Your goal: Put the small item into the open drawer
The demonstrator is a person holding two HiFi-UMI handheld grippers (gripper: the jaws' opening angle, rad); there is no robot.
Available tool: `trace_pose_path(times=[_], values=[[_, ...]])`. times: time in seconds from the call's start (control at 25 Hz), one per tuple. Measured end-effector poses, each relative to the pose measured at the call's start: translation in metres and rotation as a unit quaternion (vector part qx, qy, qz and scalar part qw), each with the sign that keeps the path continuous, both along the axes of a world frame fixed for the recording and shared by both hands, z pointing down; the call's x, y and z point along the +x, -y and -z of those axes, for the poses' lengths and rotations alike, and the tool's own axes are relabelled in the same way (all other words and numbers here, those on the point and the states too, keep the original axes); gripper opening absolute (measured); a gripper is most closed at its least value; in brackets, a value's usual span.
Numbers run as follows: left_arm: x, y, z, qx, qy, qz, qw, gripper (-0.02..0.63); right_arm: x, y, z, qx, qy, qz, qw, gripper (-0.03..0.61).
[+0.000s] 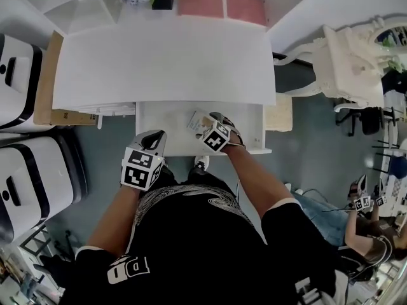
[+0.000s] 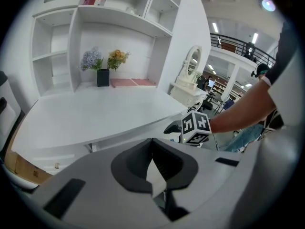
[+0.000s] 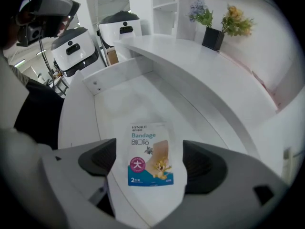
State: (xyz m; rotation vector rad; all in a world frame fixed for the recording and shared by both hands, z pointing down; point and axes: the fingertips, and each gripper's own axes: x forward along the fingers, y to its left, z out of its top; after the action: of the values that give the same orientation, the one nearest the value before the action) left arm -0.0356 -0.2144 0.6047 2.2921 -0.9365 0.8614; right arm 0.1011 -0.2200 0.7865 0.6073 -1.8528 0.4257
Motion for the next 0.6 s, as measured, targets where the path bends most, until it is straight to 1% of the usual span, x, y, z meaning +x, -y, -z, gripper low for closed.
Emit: trace_pose_path(times=[0.16,0.24,0.28,0.32,0.4,0.44,0.48,0.56,0.6], values=[[0.015,0.000,0.007,0.008,-0.011,-0.004,0.9999,0.014,0.006,0.002,0.023,0.022,0.022,-0.028,0.999,0.420],[0.022,0.000,0.018,0.014,-0.025,0.003,0.9996,0.014,0.007,0.003,0.047,0.036,0.057,-0.058,0.996,0.419],[0.027,0.001,0.026,0.020,-0.033,0.006,0.9992,0.014,0.008,0.005,0.061,0.045,0.081,-0.078,0.993,0.417],[0.033,0.001,0.034,0.026,-0.040,0.006,0.9988,0.014,0.011,0.005,0.077,0.054,0.107,-0.100,0.988,0.417],[0.044,0.002,0.051,0.041,-0.053,0.004,0.9978,0.014,0.018,0.003,0.112,0.073,0.157,-0.144,0.974,0.408],[0.048,0.003,0.060,0.048,-0.060,0.003,0.9970,0.014,0.023,0.003,0.129,0.085,0.177,-0.163,0.967,0.382],[0.052,0.005,0.069,0.056,-0.070,0.003,0.9960,0.014,0.029,0.003,0.147,0.100,0.195,-0.182,0.959,0.341],[0.058,0.006,0.088,0.070,-0.089,0.004,0.9936,0.014,0.042,0.002,0.183,0.130,0.231,-0.217,0.939,0.238],[0.061,0.005,0.096,0.077,-0.097,0.004,0.9924,0.014,0.049,-0.001,0.198,0.142,0.250,-0.233,0.929,0.207]])
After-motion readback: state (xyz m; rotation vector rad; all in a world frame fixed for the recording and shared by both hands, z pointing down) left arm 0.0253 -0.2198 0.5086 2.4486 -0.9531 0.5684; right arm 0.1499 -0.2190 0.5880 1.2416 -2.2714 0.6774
